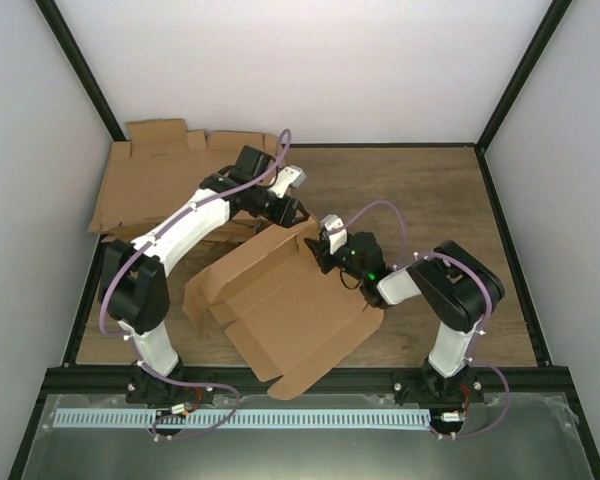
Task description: Fold the paper box
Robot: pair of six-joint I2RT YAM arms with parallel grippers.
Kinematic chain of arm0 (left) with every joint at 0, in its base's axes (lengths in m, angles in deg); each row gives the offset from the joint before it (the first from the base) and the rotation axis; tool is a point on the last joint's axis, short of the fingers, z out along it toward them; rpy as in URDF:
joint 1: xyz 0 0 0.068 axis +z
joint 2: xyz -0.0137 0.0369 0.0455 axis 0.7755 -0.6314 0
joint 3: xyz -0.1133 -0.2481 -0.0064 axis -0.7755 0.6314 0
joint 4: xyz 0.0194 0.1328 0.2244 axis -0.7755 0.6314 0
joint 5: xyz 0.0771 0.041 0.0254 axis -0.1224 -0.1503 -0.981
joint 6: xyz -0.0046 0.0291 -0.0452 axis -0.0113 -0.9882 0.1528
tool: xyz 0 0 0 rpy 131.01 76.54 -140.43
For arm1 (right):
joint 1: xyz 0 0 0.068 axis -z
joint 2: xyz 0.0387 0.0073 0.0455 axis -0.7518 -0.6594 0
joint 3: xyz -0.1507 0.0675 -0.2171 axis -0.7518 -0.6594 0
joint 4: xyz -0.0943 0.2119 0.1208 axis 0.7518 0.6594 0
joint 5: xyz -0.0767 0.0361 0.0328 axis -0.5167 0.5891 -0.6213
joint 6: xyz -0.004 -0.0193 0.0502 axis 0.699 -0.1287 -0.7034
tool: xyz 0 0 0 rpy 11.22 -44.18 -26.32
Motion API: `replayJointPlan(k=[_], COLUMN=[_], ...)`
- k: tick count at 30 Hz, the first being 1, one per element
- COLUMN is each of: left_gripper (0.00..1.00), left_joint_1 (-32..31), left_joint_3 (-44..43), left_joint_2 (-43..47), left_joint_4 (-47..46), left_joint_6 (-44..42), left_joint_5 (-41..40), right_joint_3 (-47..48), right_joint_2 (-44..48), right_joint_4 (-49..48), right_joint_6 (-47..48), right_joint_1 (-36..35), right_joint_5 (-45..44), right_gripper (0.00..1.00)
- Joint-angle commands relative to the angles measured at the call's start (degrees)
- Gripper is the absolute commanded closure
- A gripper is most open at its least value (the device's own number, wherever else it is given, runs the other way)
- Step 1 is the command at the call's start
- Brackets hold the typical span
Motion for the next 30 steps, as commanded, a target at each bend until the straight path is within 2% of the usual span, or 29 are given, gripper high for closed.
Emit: replayJointPlan(k=[1, 13, 18, 21, 23, 27, 30], left_gripper=[0.53, 0.54, 0.54, 0.54, 0.54, 0.54, 0.54], left_joint_1=[0.2, 0.2, 0.2, 0.2, 0.2, 0.2, 0.2], left_joint_3=[1.2, 1.6, 2.3, 2.5, 2.7, 3.1, 3.6], left_joint_2=[-1.5, -1.9, -1.7, -1.6, -1.6, -1.3, -0.9], left_joint_4=[0.8, 1.7, 1.6, 1.6, 1.5, 1.4, 1.2], left_joint_6=[-0.8, -0.9, -0.8, -0.7, -0.7, -0.7, -0.7], left_joint_5=[-0.1, 1.5, 1.2, 1.2, 1.2, 1.3, 1.3], right_joint_3=[0.7, 5.7, 6.4, 6.7, 6.9, 6.1, 6.1], right_joint_2=[-2.5, -8.1, -9.2, -9.1, -8.9, -8.0, -7.1], right_joint_4=[-4.6, -6.8, -7.0, -6.2, -5.0, -5.0, -5.0], right_joint_6=[-0.5, 0.9, 0.9, 0.6, 0.8, 0.9, 1.3], right_joint_1=[-0.8, -2.7, -4.4, -5.0, -5.2, -5.3, -5.4], right_joint_5=[-0.3, -7.2, -14.5, -18.0, -18.8, -18.4, -17.2], right_gripper=[0.69, 0.69, 0.97, 0.99, 0.98, 0.77, 0.69])
